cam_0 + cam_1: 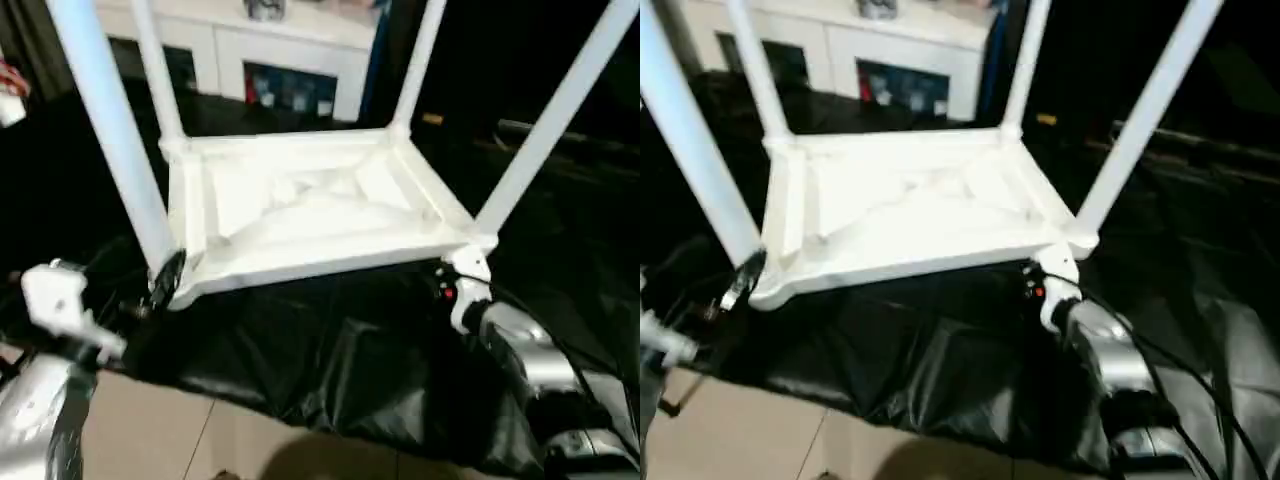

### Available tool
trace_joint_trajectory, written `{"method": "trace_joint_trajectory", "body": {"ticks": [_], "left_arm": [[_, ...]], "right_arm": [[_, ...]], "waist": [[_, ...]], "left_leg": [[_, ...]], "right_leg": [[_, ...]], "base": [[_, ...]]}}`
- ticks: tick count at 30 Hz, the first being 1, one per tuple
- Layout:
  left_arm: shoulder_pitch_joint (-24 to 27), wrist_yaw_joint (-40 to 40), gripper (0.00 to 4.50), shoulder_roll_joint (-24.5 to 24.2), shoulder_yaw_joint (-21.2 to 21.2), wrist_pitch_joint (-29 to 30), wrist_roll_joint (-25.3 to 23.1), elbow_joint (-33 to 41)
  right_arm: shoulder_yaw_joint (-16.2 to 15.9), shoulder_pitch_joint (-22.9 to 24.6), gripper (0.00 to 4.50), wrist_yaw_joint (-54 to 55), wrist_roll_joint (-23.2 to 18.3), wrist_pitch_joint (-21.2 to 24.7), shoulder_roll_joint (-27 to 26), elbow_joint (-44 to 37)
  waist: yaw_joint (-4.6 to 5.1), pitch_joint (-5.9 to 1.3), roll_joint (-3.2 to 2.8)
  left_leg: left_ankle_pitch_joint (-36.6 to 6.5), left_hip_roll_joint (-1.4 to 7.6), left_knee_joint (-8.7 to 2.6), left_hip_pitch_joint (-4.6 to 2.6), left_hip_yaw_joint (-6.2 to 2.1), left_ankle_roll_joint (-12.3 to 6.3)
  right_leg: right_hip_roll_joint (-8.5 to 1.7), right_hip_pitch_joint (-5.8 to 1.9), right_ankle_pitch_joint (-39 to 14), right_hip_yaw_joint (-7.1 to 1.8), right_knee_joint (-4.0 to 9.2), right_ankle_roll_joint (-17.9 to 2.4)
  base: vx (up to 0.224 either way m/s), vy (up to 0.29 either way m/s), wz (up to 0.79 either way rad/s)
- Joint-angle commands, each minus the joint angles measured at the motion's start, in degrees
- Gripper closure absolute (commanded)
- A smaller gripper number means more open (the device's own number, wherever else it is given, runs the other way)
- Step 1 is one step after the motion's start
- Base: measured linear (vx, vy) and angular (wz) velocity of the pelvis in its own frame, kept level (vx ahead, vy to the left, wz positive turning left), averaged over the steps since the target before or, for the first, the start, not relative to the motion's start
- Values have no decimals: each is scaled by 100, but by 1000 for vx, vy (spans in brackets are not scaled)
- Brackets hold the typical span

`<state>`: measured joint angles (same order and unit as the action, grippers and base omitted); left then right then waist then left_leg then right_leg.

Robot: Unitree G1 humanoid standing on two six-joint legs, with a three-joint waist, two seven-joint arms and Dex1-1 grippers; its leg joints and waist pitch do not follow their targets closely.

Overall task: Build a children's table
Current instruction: Rotate table base

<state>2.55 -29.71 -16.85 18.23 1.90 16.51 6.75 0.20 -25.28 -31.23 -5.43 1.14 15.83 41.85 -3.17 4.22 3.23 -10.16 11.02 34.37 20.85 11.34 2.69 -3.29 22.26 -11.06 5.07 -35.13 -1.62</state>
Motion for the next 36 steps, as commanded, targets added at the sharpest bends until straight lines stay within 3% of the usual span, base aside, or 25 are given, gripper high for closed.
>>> {"method": "trace_joint_trajectory", "body": {"ticks": [1,5,10,11,15,20,24,30,32,36], "left_arm": [[-222,-36,5,-70,-184,113,-109,-282],[-501,-363,5,-143,-379,209,24,-491],[-643,-1587,5,-368,-982,844,774,-232],[-639,-1639,5,-387,-1011,883,801,-210],[-584,-2300,5,-722,-1361,1405,1136,89],[-442,-3061,5,-1183,-1931,2052,1464,659],[-588,-3013,5,-972,-2272,2172,1575,919],[-987,-2901,5,-491,-2824,2265,1524,949],[-1151,-2878,5,-270,-2987,2246,1461,871],[-1612,-2563,5,236,-3269,1761,893,250]], "right_arm": [[-29,-175,129,278,125,145,-24,144],[-72,-354,129,450,180,159,-111,379],[-179,-800,129,565,394,-14,-316,990],[-186,-817,129,570,404,-21,-321,1015],[-251,-1036,129,573,476,-95,-420,1304],[-354,-1278,129,469,560,-303,-669,1580],[-449,-1339,129,329,584,-425,-855,1646],[-597,-1372,129,254,648,-543,-1104,1773],[-610,-1374,129,207,698,-601,-1196,1819],[-649,-1413,129,404,833,-700,-1293,1948]], "waist": [[-7,-377,-112],[-39,-416,-109],[-76,-407,-122],[-96,-396,-145],[-107,-387,-110],[-26,-385,-129],[13,-390,-136],[101,-417,-98],[102,-410,-97],[104,-403,-121]], "left_leg": [[-1895,293,-455,-121,-196,165],[-1393,288,-421,-92,-156,52],[-1345,294,-417,-123,-127,82],[-1466,306,-424,-141,-127,138],[-1663,305,-449,-140,-137,243],[-1654,290,-448,-106,-152,290],[-1634,298,-440,-110,-149,307],[-1386,278,-408,-25,-157,217],[-1370,276,-390,-37,-148,182],[-1498,279,-392,-65,-152,182]], "right_leg": [[-502,-156,-1783,-373,513,-813],[-519,-199,-1046,-389,418,-1069],[-513,-161,-1068,-385,390,-1237],[-520,-151,-1170,-388,399,-1209],[-530,-172,-1430,-393,403,-1087],[-528,-184,-1534,-402,392,-1059],[-523,-186,-1448,-409,383,-1112],[-536,-258,-1298,-415,359,-1136],[-535,-236,-1346,-418,376,-1136],[-511,-214,-1496,-408,407,-1093]], "base": [[0,0,0],[0,0,0],[0,0,0],[0,0,0],[0,0,0],[0,0,0],[0,0,0],[0,0,0],[0,0,0],[0,0,0]]}}
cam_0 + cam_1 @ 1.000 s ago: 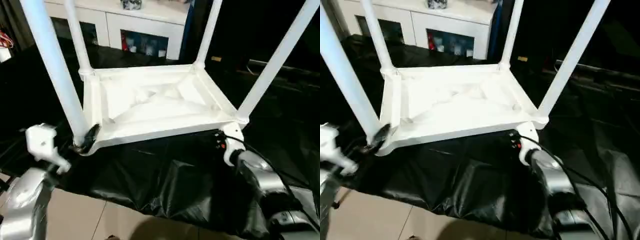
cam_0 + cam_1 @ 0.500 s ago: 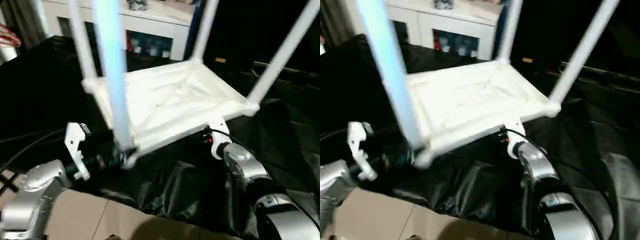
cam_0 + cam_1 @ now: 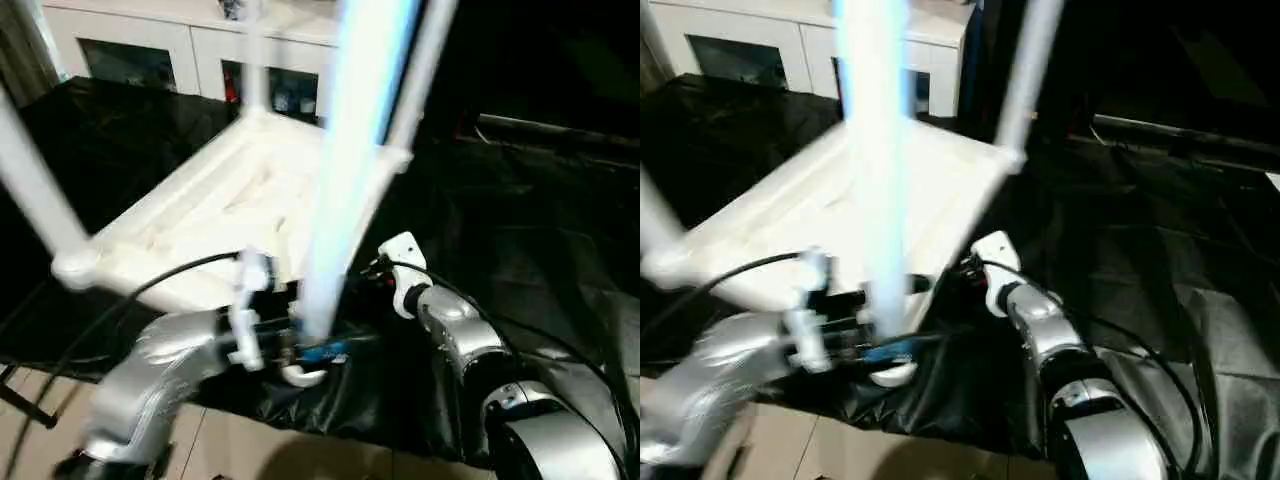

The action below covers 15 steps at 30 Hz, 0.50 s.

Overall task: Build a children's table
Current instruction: Rotate table base

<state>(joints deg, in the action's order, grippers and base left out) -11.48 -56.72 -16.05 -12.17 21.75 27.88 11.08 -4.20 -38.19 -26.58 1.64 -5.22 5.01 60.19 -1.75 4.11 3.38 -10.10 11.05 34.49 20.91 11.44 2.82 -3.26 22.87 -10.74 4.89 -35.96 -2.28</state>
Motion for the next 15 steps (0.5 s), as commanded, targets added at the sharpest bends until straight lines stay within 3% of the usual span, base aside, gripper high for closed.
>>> {"method": "trace_joint_trajectory", "body": {"ticks": [1,5,6,10,13,15], "left_arm": [[-290,232,5,222,-242,-339,-365,-326],[-656,627,5,359,-219,-732,-818,-960],[-740,728,5,389,-192,-818,-896,-1093],[-1051,1283,5,507,-72,-1294,-1392,-1644],[-1070,1128,5,383,13,-1356,-1354,-1777],[-1037,954,5,293,62,-1335,-1246,-1782]], "right_arm": [[-206,-138,129,0,145,-74,-212,140],[-88,-198,129,20,73,-74,-133,189],[-60,-206,129,0,52,-77,-85,189],[75,-216,129,-117,16,-152,193,218],[209,-162,129,-435,-114,-159,439,109],[238,-127,129,-594,-146,-177,576,34]], "waist": [[-36,-386,-134],[-27,-399,-126],[-45,-407,-151],[-83,-422,-153],[-108,-434,-172],[-119,-437,-151]], "left_leg": [[-1602,273,-403,-90,-162,183],[-1723,267,-408,-75,-188,210],[-1668,264,-399,-83,-187,200],[-1511,262,-379,-83,-166,82],[-1457,267,-369,-78,-163,35],[-1393,262,-363,-66,-157,-2]], "right_leg": [[-503,-255,-1644,-385,510,-987],[-513,-278,-1829,-377,535,-872],[-525,-276,-1730,-386,515,-905],[-509,-279,-1477,-379,517,-996],[-515,-288,-1341,-375,494,-1053],[-516,-305,-1255,-373,482,-1098]], "base": [[0,0,0],[0,0,0],[0,0,0],[0,0,0],[0,0,0],[0,0,0]]}}
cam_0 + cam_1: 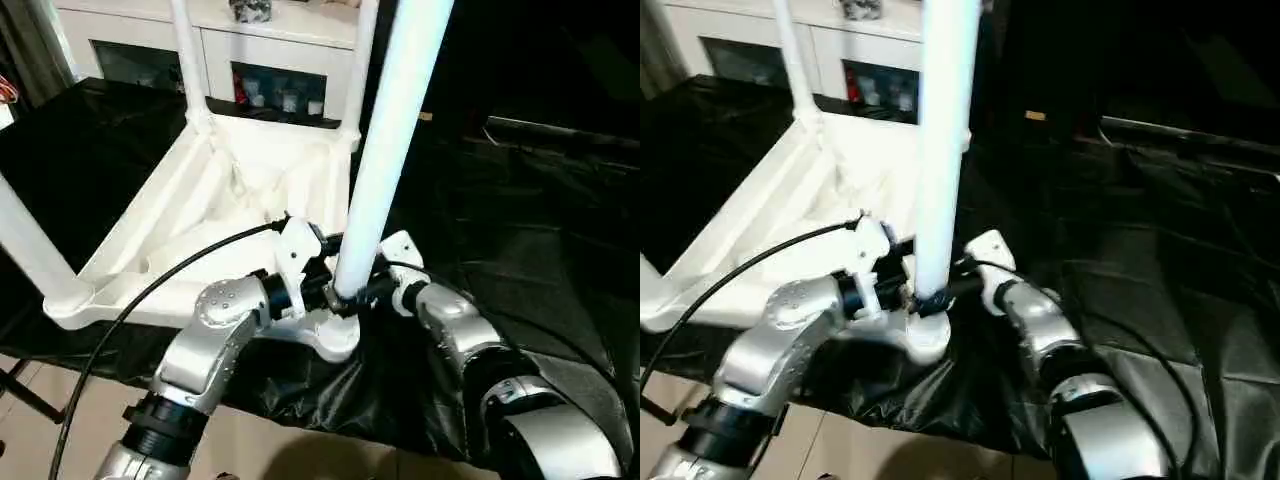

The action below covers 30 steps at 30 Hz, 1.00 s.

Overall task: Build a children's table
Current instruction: Rotate table base

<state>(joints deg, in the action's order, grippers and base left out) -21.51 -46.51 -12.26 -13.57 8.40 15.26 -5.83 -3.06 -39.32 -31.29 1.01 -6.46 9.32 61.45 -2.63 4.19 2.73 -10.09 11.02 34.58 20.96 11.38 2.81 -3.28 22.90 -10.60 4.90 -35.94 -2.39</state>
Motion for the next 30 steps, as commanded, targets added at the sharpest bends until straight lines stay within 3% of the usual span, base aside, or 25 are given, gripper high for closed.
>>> {"method": "trace_joint_trajectory", "body": {"ticks": [1,6,7,9,11,12,15,21,25,26,29,30], "left_arm": [[2,-176,5,-170,212,0,46,-77],[183,-875,5,-671,170,77,191,-87],[209,-1041,40,-784,145,106,209,-100],[239,-1307,40,-996,78,43,152,-178],[188,-1523,57,-1205,-26,-90,12,-405],[151,-1624,66,-1306,-85,-143,-71,-523],[28,-1853,87,-1586,-319,-381,-431,-851],[-385,-1857,134,-1736,-413,-875,-937,-1607],[-674,-2031,167,-1824,-434,-1047,-993,-1977],[-720,-2084,167,-1835,-436,-1049,-994,-2020],[-809,-2359,203,-1871,-464,-1043,-962,-2109],[-836,-2424,203,-1875,-476,-1059,-965,-2143]], "right_arm": [[122,13,129,-242,-93,-67,231,-157],[-34,172,129,-1222,-188,-136,599,-664],[-99,213,129,-1452,-186,-157,677,-786],[-213,277,129,-1803,-157,-208,827,-973],[-295,299,129,-2187,-165,-179,977,-1069],[-338,307,111,-2362,-168,-160,1050,-1112],[-465,354,94,-2834,-185,-73,1230,-1291],[-709,605,48,-3661,-228,239,1563,-1939],[-871,770,6,-4082,-208,344,1762,-2263],[-876,786,6,-4127,-211,355,1783,-2294],[-901,887,0,-4244,-230,475,1852,-2501],[-917,918,0,-4272,-226,503,1875,-2560]], "waist": [[-37,-442,-84],[0,-428,-55],[-8,-427,-50],[-15,-426,-71],[-29,-423,-46],[-47,-421,-61],[-89,-416,-55],[-193,-435,-37],[-254,-432,-25],[-266,-432,-57],[-274,-431,-40],[-280,-424,-80]], "left_leg": [[-1364,264,-369,-70,-146,-26],[-1413,257,-357,-62,-145,-94],[-1415,257,-358,-56,-150,-126],[-1407,273,-363,-79,-148,-131],[-1376,278,-371,-77,-140,-144],[-1391,282,-369,-91,-142,-143],[-1414,279,-374,-88,-139,-137],[-1221,291,-370,-86,-140,-174],[-1189,285,-367,-81,-139,-167],[-1212,278,-362,-90,-135,-164],[-1249,290,-371,-89,-144,-146],[-1267,284,-369,-85,-146,-143]], "right_leg": [[-512,-305,-1271,-373,476,-1101],[-515,-293,-1656,-364,521,-1011],[-513,-299,-1729,-364,518,-975],[-505,-268,-1755,-363,518,-955],[-490,-269,-1672,-360,506,-1010],[-491,-257,-1691,-357,503,-1014],[-499,-261,-1817,-363,515,-932],[-511,-276,-1597,-369,493,-891],[-536,-271,-1743,-363,514,-876],[-529,-265,-1756,-363,518,-877],[-539,-271,-1812,-359,523,-886],[-538,-267,-1832,-362,526,-885]], "base": [[0,0,0],[0,0,0],[0,0,0],[0,0,0],[0,0,0],[0,0,0],[0,0,0],[0,0,0],[0,0,0],[0,0,0],[0,0,0],[0,0,0]]}}
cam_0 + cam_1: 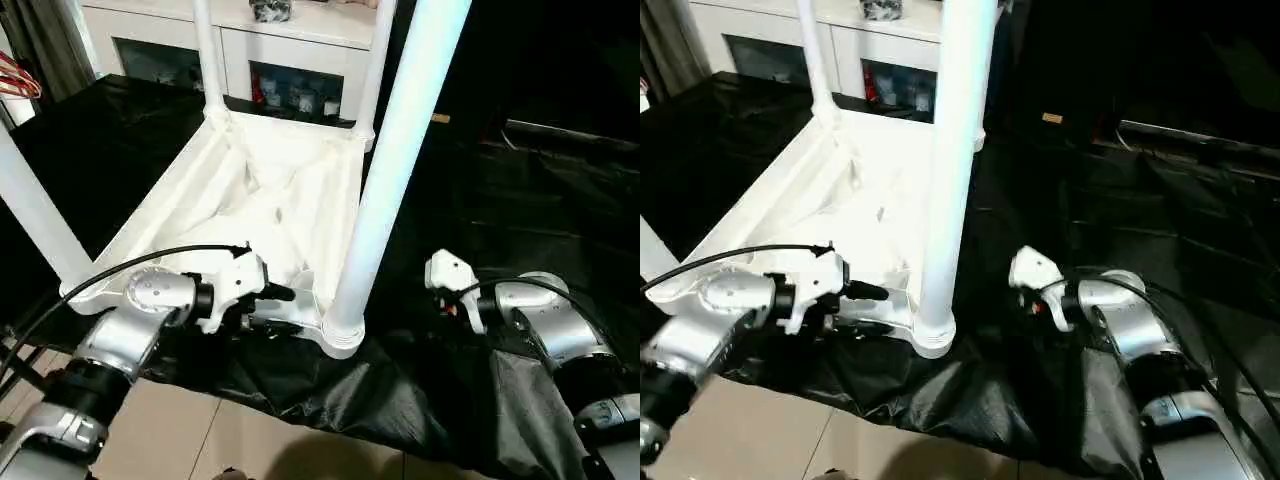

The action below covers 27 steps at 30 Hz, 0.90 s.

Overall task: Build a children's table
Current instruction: Rotate table base

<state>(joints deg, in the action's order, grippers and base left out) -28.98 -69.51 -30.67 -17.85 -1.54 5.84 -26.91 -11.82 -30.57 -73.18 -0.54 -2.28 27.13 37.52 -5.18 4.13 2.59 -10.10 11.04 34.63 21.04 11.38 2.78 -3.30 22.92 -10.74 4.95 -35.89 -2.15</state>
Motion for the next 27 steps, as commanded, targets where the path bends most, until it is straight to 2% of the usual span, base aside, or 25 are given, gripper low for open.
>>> {"method": "trace_joint_trajectory", "body": {"ticks": [1,2,3,6,7,8,11,12,13,14,20,23,26,27], "left_arm": [[-121,-183,207,-25,-55,-113,-40,-95],[-144,-235,214,-23,-64,-142,-52,-136],[-190,-306,222,-13,-84,-182,-70,-215],[-248,-369,248,-2,-100,-263,-84,-325],[-311,-414,265,12,-120,-314,-110,-430],[-356,-462,265,21,-140,-344,-135,-504],[-427,-558,284,42,-171,-371,-173,-624],[-475,-590,296,60,-183,-402,-208,-708],[-480,-593,305,62,-185,-406,-213,-716],[-520,-605,311,74,-195,-442,-247,-790],[-744,-835,359,64,-280,-542,-379,-1218],[-820,-905,389,60,-284,-587,-430,-1387],[-863,-944,395,85,-257,-579,-436,-1474],[-873,-961,425,99,-240,-572,-434,-1497]], "right_arm": [[-52,77,0,-97,-71,124,116,-242],[-55,102,0,-103,-75,152,130,-297],[-54,136,0,-120,-93,208,152,-384],[-61,182,0,-163,-128,274,180,-497],[-64,205,0,-198,-148,317,198,-565],[-66,230,0,-215,-152,346,211,-621],[-67,288,0,-232,-146,399,232,-723],[-65,308,0,-238,-138,426,244,-760],[-65,310,0,-238,-138,428,246,-764],[-66,324,0,-241,-136,448,254,-794],[-88,407,0,-241,-160,550,301,-945],[-84,427,0,-238,-158,601,305,-1003],[-87,451,0,-238,-163,640,310,-1064],[-90,459,0,-233,-166,653,311,-1082]], "waist": [[-23,-424,-46],[-23,-426,-39],[-24,-430,-62],[-26,-431,-54],[-22,-433,-88],[-24,-431,-70],[-39,-438,-72],[-47,-436,-129],[-40,-446,-92],[-43,-448,-114],[-52,-438,-111],[-59,-445,-111],[-58,-441,-111],[-57,-441,-110]], "left_leg": [[-1276,289,-381,-101,-147,-126],[-1261,289,-382,-92,-150,-124],[-1272,287,-381,-92,-150,-113],[-1289,285,-379,-91,-151,-118],[-1326,288,-384,-99,-153,-101],[-1337,285,-383,-100,-155,-97],[-1292,296,-379,-97,-159,-92],[-1301,293,-380,-104,-163,-86],[-1301,283,-373,-97,-154,-92],[-1288,288,-377,-97,-160,-94],[-1327,281,-377,-103,-161,-101],[-1313,288,-375,-101,-162,-98],[-1333,286,-376,-98,-161,-100],[-1329,282,-373,-101,-159,-103]], "right_leg": [[-527,-270,-1783,-364,523,-912],[-532,-277,-1707,-366,509,-936],[-535,-280,-1672,-364,514,-958],[-533,-282,-1685,-358,512,-960],[-533,-279,-1689,-357,521,-966],[-528,-284,-1698,-359,522,-960],[-552,-290,-1646,-362,509,-984],[-549,-282,-1626,-361,513,-1004],[-536,-297,-1545,-356,507,-1023],[-537,-298,-1508,-355,501,-1040],[-545,-293,-1724,-350,541,-963],[-553,-297,-1643,-351,525,-1005],[-554,-297,-1711,-348,526,-988],[-553,-296,-1737,-348,533,-970]], "base": [[0,0,0],[0,0,0],[0,0,0],[0,0,0],[0,0,0],[0,0,0],[0,0,0],[0,0,0],[0,0,0],[0,0,0],[0,0,0],[0,0,0],[0,0,0],[0,0,0]]}}
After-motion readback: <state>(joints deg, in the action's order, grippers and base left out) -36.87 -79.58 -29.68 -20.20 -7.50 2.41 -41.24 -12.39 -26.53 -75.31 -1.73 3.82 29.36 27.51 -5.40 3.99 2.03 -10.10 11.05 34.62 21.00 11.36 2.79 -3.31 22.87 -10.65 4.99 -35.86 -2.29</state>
